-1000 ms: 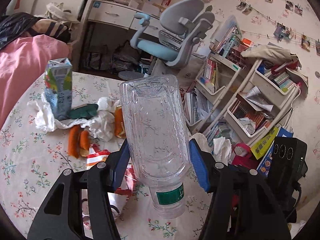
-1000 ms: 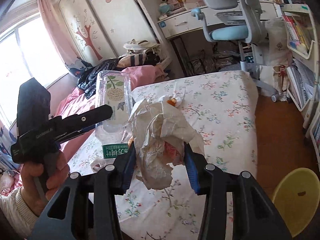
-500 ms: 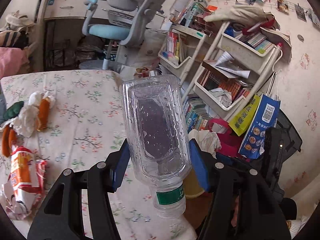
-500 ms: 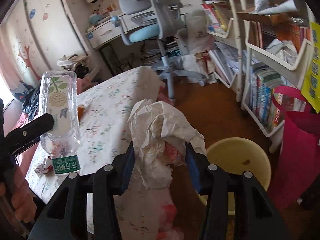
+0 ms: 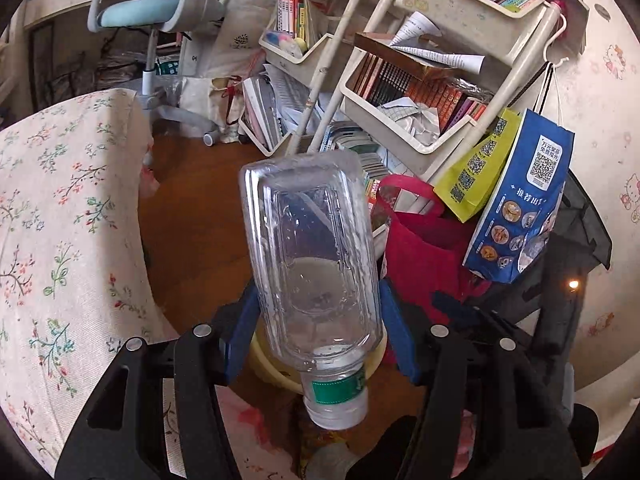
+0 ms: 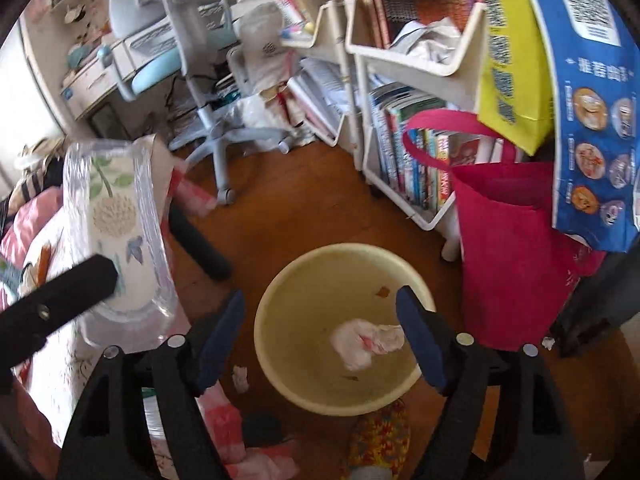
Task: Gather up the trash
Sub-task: 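Carry the bottle and snack bag to the yellow bin and release both, then move both grippers back over the table toward the remaining trash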
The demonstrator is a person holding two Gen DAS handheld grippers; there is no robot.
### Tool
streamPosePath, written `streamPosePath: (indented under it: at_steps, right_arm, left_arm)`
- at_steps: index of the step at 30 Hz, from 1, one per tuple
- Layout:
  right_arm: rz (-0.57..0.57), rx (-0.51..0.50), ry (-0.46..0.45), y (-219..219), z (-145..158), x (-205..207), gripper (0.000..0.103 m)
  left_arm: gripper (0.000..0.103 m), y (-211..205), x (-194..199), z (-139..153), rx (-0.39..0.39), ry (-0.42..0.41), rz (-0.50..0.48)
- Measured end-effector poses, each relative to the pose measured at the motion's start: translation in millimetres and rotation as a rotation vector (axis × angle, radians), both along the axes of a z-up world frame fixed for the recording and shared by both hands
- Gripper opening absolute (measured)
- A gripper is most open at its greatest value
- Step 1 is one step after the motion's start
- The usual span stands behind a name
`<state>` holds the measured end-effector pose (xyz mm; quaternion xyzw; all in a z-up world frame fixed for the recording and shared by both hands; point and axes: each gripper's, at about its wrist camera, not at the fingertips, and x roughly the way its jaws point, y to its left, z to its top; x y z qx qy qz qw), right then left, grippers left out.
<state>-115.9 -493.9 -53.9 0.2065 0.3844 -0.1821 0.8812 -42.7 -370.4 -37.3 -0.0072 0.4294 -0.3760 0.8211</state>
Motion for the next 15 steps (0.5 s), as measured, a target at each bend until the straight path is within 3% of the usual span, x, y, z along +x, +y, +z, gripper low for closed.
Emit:
streamPosePath:
  at_steps: [6,15]
  right_arm:
    - [0.026,0.013,-0.061,2.7,7.5,-0.5,0.081]
    - [0.184,-0.009,-0.150,40.5,23.5,12.0,0.085]
  left_arm:
    - [0.057,13.9,-0.2,11.2,0.007,-0.045,0.039]
    - [0.061,82.2,-7.2,36.3,0.031,-0.089,0.152]
